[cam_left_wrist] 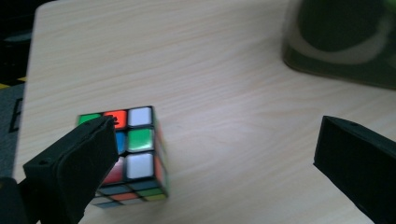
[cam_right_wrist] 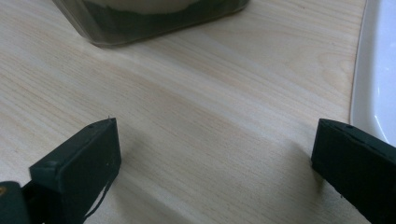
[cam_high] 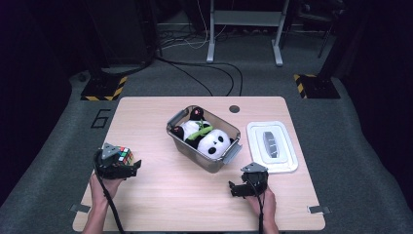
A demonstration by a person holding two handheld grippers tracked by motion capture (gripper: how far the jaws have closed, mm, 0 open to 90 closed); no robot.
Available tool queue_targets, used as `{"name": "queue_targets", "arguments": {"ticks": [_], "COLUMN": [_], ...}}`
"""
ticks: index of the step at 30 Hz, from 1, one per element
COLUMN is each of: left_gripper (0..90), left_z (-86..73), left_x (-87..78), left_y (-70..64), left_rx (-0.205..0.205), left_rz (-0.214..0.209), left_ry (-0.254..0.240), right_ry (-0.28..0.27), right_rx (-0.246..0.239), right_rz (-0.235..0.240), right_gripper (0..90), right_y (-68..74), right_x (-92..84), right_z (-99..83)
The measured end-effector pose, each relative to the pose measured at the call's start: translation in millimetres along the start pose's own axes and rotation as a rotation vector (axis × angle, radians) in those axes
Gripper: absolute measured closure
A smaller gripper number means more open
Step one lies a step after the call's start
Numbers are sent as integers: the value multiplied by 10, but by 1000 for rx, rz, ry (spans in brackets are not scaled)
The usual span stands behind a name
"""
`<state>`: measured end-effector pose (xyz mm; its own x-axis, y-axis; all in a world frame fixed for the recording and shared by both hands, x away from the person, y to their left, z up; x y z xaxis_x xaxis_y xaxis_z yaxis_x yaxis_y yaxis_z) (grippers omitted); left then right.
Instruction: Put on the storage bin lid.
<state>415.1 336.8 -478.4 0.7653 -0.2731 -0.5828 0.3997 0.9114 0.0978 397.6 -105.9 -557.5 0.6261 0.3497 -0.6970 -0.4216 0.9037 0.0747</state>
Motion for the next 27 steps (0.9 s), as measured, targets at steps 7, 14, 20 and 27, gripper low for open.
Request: {"name": "queue_targets", "arguments": {"ticks": [7,14,20,27], "left_gripper": [0,0,0,52], "left_z": [-16,-146,-162,-224], "left_x": [67,220,334,513], "left_y": [342,589,590,560], "left_rx": [-55,-145,-143,-159], "left_rz": [54,65,48,28], "left_ry": [19,35,71,118], "right_ry": [2,-1,0,1], "right_rx": [-10,-3,8,10], "right_rz": [3,1,-1,-3], "right_gripper": [11,13,13,13], "right_y": [-10,-6,1,0], "right_x": [-1,-1,-4,-4], "right_z": [0,2,-1,-1]}}
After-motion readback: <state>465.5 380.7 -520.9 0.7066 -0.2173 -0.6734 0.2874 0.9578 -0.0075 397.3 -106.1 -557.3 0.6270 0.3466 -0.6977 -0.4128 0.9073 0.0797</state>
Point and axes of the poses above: each handheld gripper's, and its own axes: x roughly forward along the jaws, z roughly out of its top, y roughly to its left, the point moved 4 cm from there along x, roughly forward along the jaws, and after that the axes turned 6 degrees about x, right-handed, at the moved point
